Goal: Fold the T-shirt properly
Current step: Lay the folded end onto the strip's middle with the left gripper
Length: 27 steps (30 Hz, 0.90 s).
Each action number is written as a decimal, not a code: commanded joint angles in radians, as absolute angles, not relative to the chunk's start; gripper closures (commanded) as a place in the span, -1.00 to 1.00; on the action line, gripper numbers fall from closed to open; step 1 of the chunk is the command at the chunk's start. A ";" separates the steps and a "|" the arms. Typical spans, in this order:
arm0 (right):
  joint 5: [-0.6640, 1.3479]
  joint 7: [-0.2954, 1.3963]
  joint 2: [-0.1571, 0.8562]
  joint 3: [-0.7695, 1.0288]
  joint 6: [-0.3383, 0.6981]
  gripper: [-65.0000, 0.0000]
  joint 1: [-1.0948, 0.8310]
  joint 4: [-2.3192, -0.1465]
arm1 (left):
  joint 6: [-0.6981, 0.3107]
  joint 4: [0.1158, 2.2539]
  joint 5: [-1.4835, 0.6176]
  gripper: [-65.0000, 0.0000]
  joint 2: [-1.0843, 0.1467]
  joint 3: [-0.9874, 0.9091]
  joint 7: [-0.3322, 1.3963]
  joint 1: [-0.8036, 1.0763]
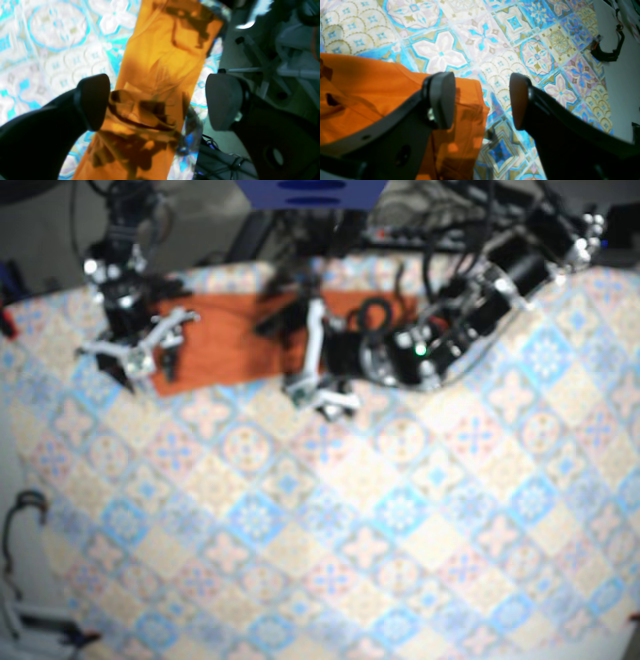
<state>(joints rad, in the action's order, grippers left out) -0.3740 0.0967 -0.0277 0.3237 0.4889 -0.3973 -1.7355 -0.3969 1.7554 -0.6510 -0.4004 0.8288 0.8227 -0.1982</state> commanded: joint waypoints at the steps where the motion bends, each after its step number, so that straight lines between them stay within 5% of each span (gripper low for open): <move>1: -0.361 0.071 -0.021 0.326 0.481 -0.04 -0.390 -1.750 | -0.397 1.782 -0.662 -0.81 -0.407 0.799 0.799 -0.209; 16: -0.360 0.070 -0.021 0.320 0.481 -0.04 -0.389 -1.695 | -0.397 1.753 -0.728 -0.74 -0.496 0.630 0.857 -0.088; 19: -0.360 0.070 -0.021 0.320 0.481 -0.04 -0.389 -1.695 | -0.394 1.732 -0.720 -0.40 -0.476 0.630 0.869 -0.090; 27: -0.360 0.070 -0.021 0.320 0.481 -0.04 -0.395 -1.696 | -0.381 1.679 -0.720 1.00 -0.453 0.624 0.886 -0.096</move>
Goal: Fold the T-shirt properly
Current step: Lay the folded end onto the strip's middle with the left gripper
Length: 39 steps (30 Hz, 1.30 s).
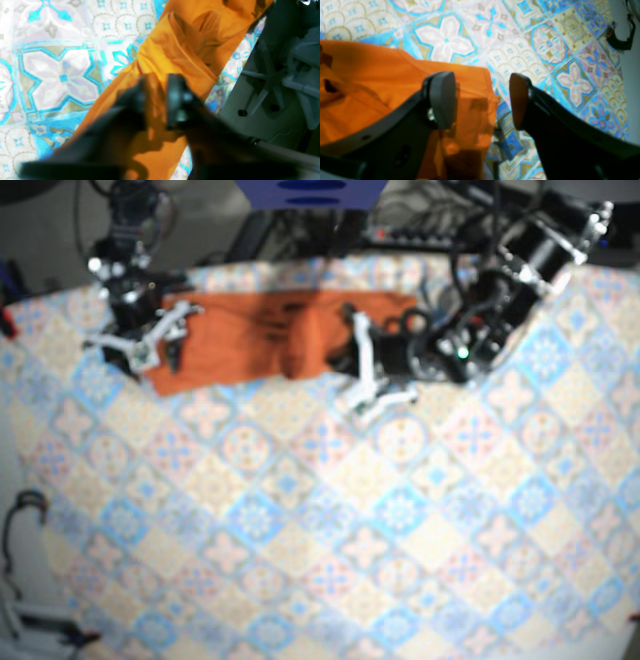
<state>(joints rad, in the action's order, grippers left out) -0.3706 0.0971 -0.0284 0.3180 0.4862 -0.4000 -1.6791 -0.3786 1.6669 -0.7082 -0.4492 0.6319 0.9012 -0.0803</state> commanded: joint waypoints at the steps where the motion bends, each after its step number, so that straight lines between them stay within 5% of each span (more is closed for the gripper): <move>1: -0.360 0.070 -0.021 0.320 0.481 -0.04 -0.397 -1.696 | -0.357 1.672 -0.720 1.00 -0.452 0.624 0.886 -0.096; 25: -0.360 0.070 -0.021 0.325 0.481 -0.04 -0.395 -1.696 | -0.308 1.491 -0.572 1.00 -0.228 0.760 0.886 -0.140; 39: -0.360 0.070 -0.021 0.325 0.481 -0.04 -0.392 -1.696 | -0.306 1.587 -0.547 1.00 -0.321 0.725 0.878 -0.137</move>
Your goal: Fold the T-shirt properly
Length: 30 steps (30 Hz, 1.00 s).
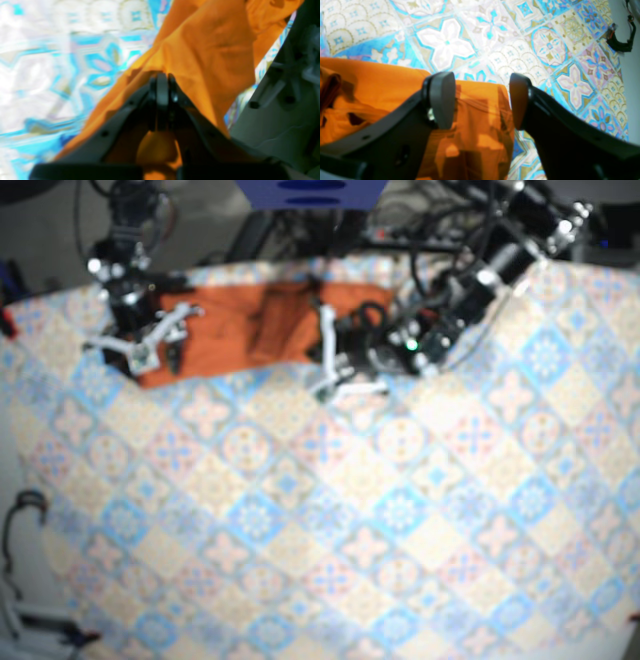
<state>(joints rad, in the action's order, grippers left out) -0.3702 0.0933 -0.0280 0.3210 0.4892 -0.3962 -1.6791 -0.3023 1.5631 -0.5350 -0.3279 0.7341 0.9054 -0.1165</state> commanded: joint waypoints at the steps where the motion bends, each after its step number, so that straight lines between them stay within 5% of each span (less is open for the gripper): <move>1: -0.360 0.070 -0.021 0.325 0.481 -0.04 -0.390 -1.696 | -0.306 1.618 -0.547 1.00 -0.332 0.702 0.878 -0.133; 10: -0.358 0.070 -0.021 0.329 0.481 -0.04 -0.367 -1.696 | -0.309 1.728 -0.547 1.00 -0.360 0.375 0.886 -0.079; 15: -0.194 0.087 -0.021 0.499 0.481 -0.05 -0.331 -1.682 | -0.311 1.728 -0.549 1.00 -0.421 0.326 0.878 -0.053; 22: 0.170 0.349 0.076 0.639 0.481 -0.06 -0.286 -1.596 | -0.311 1.728 -0.545 1.00 -0.492 0.283 0.855 0.036; 30: 0.654 0.730 0.228 0.654 0.484 -0.48 -0.312 -1.569 | -0.311 1.728 -0.541 1.00 -0.495 0.209 0.862 0.110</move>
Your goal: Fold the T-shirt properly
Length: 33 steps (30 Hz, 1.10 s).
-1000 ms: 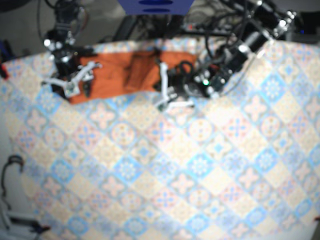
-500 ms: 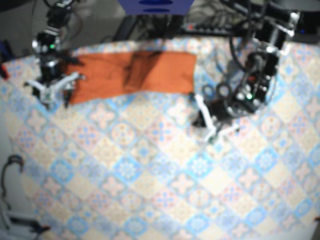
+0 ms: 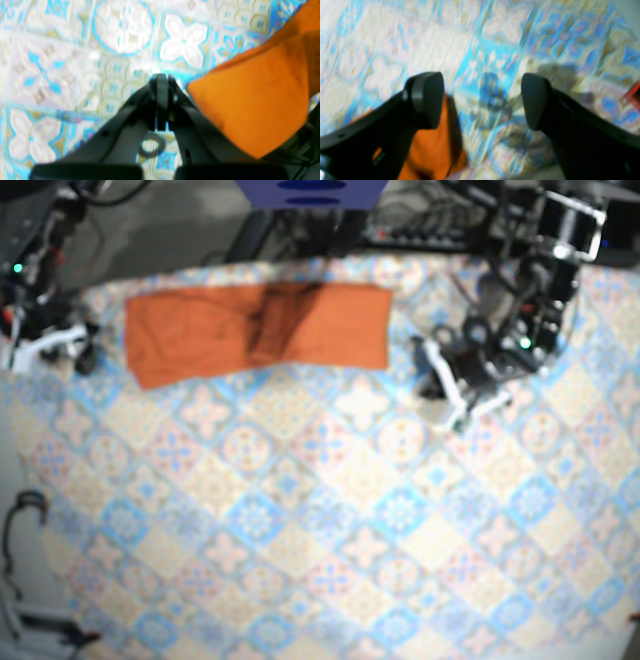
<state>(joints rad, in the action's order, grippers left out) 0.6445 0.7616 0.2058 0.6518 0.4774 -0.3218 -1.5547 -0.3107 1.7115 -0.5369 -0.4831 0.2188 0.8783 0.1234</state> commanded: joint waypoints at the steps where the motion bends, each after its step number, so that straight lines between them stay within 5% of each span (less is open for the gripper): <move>1: 0.697 0.774 0.242 0.654 0.484 -0.48 -0.311 -1.554 | -0.311 1.728 -0.541 1.00 -0.495 0.206 0.863 0.117; 9: 1.032 1.021 0.400 0.621 0.522 -0.50 -0.269 -1.290 | -0.311 1.728 -0.541 1.00 -0.495 0.206 0.862 0.156; 16: 1.036 1.066 0.461 0.473 0.522 -0.54 -0.209 -1.191 | -0.311 1.728 -0.541 1.00 -0.495 0.206 0.863 0.170; 24: 1.036 1.059 0.460 0.329 0.544 -0.53 -0.179 -1.181 | -0.311 1.728 -0.542 0.77 -0.496 0.205 0.858 0.189; 33: 1.035 1.056 0.453 0.305 0.558 -0.53 -0.188 -1.110 | -0.311 1.728 -0.542 0.77 -0.496 0.205 0.858 0.189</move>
<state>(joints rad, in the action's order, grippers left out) 1.0496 1.0401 0.4381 0.3019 0.5644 -0.1864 -1.1061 -0.3103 1.7115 -0.5339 -0.4847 0.2127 0.8715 0.1974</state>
